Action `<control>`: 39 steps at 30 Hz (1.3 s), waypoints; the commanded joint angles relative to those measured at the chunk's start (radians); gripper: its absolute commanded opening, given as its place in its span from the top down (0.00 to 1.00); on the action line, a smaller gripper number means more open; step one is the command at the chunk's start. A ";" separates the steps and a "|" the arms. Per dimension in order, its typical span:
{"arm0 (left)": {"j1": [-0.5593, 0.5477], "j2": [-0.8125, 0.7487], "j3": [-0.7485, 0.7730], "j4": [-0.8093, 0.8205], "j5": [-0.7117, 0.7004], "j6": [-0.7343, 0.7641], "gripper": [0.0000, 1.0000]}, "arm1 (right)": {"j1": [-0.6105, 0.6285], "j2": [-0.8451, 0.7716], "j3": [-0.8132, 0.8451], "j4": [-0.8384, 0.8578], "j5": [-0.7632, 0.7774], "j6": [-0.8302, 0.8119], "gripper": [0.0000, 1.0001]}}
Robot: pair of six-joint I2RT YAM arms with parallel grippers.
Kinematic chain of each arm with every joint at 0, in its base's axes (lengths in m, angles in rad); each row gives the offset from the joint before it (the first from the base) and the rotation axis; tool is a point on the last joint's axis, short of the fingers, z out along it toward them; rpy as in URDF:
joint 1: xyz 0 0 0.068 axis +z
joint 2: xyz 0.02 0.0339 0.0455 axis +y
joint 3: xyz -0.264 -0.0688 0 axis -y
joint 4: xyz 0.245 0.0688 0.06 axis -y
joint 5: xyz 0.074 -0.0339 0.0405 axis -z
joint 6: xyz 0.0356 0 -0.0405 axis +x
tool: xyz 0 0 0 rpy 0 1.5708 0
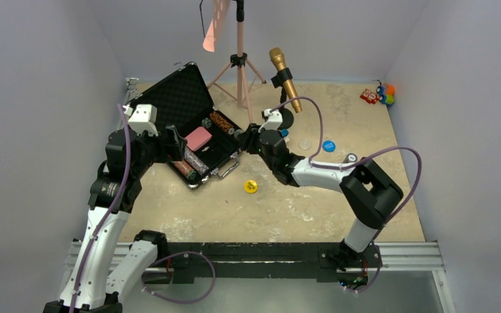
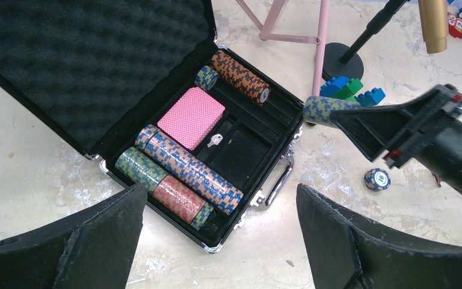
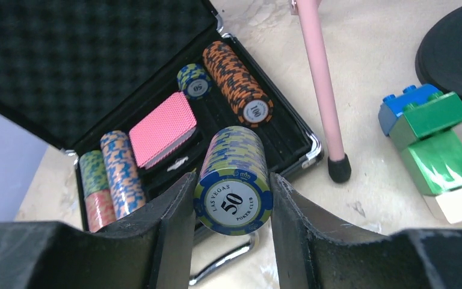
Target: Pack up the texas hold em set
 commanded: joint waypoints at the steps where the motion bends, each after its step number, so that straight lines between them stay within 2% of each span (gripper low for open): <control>1: -0.006 -0.011 -0.009 0.038 -0.014 0.022 0.02 | -0.002 0.069 0.129 0.164 0.080 -0.013 1.00; 9: -0.004 -0.013 -0.008 0.036 -0.015 0.026 0.02 | -0.017 0.189 0.250 0.108 0.100 -0.012 1.00; 20: -0.005 -0.012 -0.011 0.036 -0.014 0.024 0.02 | -0.035 0.266 0.295 0.041 0.100 0.041 1.00; 32: -0.005 -0.004 -0.011 0.036 -0.018 0.028 0.02 | -0.083 0.333 0.292 0.102 -0.034 0.082 1.00; 39: -0.005 0.002 -0.011 0.037 -0.006 0.031 0.02 | -0.096 0.354 0.292 0.093 -0.049 0.091 1.00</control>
